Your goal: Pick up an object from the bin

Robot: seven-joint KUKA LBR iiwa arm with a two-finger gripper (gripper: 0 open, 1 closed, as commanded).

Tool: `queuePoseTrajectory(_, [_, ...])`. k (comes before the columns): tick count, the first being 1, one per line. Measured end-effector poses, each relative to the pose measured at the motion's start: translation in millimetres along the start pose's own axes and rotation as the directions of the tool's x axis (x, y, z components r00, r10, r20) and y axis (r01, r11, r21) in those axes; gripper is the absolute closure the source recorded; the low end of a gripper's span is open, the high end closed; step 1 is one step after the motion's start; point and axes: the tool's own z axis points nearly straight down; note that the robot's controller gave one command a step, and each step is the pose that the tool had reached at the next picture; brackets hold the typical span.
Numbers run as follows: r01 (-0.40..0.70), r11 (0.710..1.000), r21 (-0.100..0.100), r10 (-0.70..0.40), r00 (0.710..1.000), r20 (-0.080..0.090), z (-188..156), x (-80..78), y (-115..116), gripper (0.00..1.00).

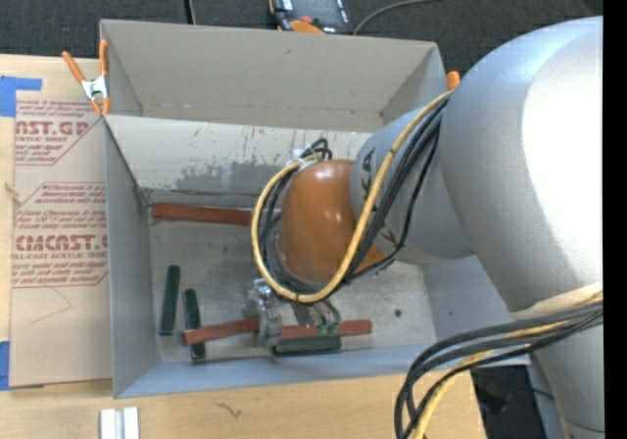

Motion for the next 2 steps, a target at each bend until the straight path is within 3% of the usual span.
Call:
queuePoseTrajectory(1, [0.045, 0.999, 0.001, -0.045, 0.999, 0.011, -124.4, -25.0, -13.5, 1.0])
queuePoseTrajectory(2, [0.045, 0.999, 0.001, -0.045, 0.999, 0.002, -120.0, -22.7, -13.2, 0.0])
